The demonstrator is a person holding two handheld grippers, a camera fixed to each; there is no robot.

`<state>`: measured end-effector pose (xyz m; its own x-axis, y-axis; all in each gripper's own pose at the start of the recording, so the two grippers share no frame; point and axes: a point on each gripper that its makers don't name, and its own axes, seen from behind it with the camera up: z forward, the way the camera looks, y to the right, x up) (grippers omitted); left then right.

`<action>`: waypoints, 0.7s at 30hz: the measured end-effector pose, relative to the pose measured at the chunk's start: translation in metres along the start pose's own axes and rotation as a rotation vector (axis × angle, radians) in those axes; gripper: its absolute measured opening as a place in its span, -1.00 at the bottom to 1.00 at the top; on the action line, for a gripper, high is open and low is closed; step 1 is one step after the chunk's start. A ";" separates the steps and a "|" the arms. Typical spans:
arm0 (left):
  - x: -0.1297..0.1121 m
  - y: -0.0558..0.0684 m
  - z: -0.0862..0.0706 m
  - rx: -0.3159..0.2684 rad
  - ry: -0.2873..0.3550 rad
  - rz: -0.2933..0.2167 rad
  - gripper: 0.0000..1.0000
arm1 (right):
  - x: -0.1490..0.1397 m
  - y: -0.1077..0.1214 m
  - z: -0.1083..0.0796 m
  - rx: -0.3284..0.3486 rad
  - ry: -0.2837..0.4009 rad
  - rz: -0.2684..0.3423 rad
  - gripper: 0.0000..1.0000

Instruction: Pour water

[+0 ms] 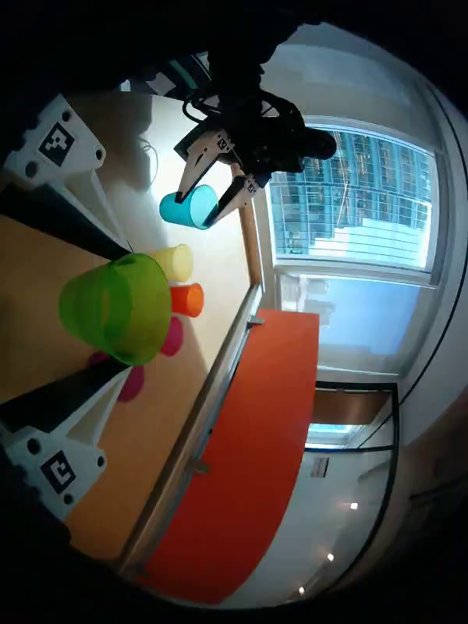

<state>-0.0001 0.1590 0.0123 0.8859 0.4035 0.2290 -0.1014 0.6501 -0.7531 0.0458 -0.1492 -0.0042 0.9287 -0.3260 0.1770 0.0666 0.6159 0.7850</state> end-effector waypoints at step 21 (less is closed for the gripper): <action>-0.041 0.007 0.028 -0.036 -0.107 0.012 0.79 | -0.038 0.001 0.017 0.011 -0.068 0.012 0.81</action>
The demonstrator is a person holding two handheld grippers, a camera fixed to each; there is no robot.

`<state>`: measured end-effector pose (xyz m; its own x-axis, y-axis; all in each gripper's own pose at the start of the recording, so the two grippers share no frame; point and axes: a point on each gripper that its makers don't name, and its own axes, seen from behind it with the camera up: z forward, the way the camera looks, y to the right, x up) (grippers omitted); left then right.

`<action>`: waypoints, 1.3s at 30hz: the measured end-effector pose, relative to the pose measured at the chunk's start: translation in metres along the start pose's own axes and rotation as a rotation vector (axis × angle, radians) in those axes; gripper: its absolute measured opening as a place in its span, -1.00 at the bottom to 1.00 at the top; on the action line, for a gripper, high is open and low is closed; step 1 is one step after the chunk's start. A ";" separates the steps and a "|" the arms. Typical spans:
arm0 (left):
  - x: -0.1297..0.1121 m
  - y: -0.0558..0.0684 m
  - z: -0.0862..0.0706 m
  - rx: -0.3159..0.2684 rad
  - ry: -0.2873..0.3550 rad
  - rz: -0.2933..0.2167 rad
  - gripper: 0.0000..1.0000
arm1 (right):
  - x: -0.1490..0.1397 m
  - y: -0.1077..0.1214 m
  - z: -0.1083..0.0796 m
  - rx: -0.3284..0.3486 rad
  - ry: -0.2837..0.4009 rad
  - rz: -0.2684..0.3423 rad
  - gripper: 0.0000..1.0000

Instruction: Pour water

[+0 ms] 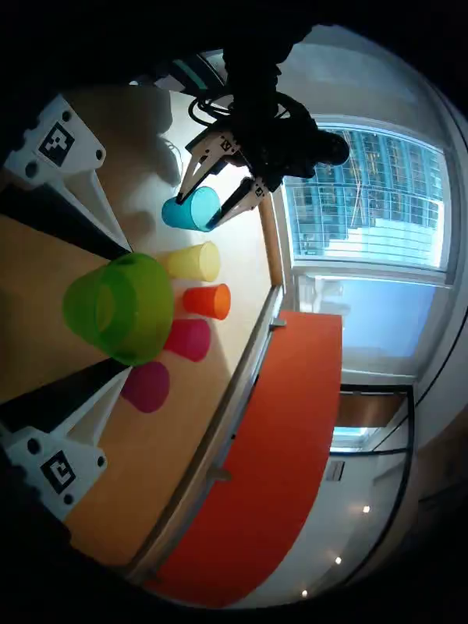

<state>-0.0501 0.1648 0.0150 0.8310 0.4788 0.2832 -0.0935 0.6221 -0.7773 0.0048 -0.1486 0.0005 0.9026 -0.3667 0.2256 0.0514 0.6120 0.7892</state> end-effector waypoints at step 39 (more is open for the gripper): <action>-0.051 -0.002 0.006 -0.022 -0.107 -0.004 0.79 | -0.037 -0.005 0.015 -0.010 -0.052 0.010 0.82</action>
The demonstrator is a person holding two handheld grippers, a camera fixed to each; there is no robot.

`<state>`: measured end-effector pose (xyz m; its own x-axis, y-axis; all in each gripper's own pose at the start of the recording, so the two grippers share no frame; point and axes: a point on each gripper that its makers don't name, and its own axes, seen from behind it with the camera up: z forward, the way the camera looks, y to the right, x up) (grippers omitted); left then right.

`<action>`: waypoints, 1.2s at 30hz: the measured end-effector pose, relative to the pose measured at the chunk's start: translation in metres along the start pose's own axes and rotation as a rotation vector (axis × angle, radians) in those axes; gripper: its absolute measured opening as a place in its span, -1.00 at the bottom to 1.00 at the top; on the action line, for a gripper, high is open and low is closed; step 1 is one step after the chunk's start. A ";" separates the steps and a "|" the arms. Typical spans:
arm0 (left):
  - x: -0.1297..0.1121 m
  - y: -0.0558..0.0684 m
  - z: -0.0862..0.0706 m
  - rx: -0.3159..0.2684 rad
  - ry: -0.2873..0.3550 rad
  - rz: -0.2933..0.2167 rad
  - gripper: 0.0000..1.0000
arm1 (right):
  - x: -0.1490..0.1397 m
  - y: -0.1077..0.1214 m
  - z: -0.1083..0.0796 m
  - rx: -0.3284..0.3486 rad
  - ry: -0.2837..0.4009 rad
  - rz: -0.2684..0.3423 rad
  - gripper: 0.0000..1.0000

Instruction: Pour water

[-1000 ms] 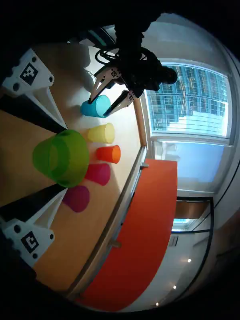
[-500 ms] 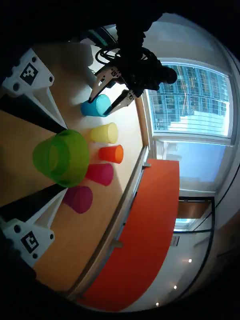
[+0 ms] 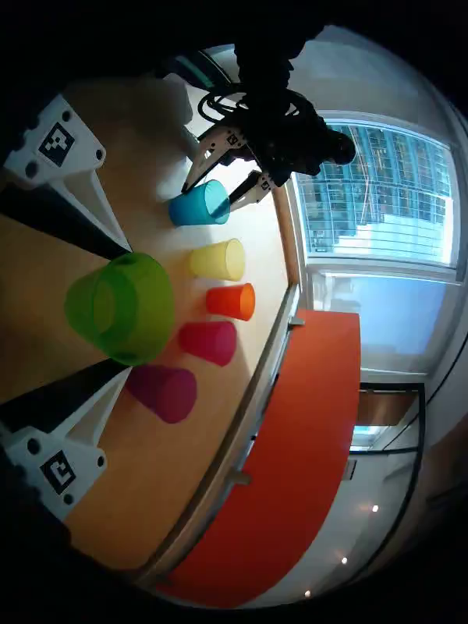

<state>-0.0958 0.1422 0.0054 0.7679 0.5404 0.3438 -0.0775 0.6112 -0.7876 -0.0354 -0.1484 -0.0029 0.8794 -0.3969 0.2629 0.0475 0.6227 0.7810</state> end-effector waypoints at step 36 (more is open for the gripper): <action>-0.025 -0.005 -0.026 0.040 -0.030 -0.024 0.79 | -0.046 -0.016 0.015 0.007 -0.065 0.008 0.82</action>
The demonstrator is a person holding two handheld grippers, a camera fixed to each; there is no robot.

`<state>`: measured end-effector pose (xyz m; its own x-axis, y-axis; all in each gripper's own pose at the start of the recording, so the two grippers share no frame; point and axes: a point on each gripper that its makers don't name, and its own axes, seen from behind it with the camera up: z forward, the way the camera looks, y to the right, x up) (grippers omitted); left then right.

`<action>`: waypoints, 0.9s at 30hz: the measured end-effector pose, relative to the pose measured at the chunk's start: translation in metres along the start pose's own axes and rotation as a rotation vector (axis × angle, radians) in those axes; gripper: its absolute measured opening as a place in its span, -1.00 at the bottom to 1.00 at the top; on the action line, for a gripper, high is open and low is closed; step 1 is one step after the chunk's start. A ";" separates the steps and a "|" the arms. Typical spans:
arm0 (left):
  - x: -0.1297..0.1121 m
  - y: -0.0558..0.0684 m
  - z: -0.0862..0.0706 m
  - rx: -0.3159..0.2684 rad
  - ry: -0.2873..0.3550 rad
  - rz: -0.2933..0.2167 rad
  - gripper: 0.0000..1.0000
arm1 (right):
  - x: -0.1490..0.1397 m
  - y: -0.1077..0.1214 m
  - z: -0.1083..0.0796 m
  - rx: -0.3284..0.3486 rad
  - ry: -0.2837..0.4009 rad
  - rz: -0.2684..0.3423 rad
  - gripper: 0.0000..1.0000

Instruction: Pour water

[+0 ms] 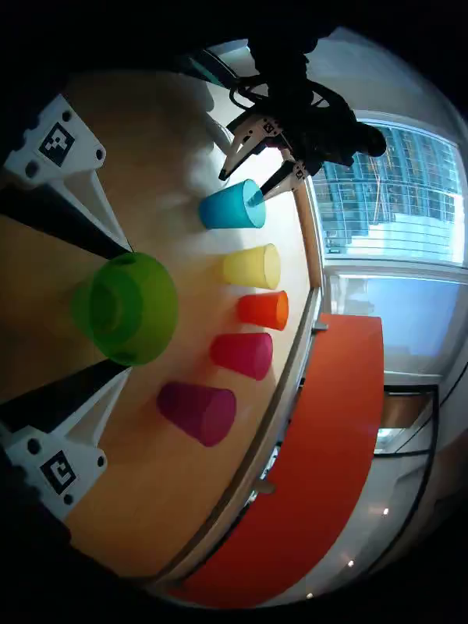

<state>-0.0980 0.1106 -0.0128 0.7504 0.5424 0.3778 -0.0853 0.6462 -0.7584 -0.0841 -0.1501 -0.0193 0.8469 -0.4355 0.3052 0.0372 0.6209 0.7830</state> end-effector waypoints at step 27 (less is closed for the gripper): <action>-0.003 -0.003 -0.024 0.054 0.023 -0.059 0.80 | -0.008 0.005 -0.024 -0.071 0.005 0.049 1.00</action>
<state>-0.0838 0.0941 -0.0246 0.7697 0.4909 0.4081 -0.0755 0.7048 -0.7054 -0.0775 -0.1279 -0.0310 0.8513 -0.4001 0.3393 0.0329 0.6863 0.7266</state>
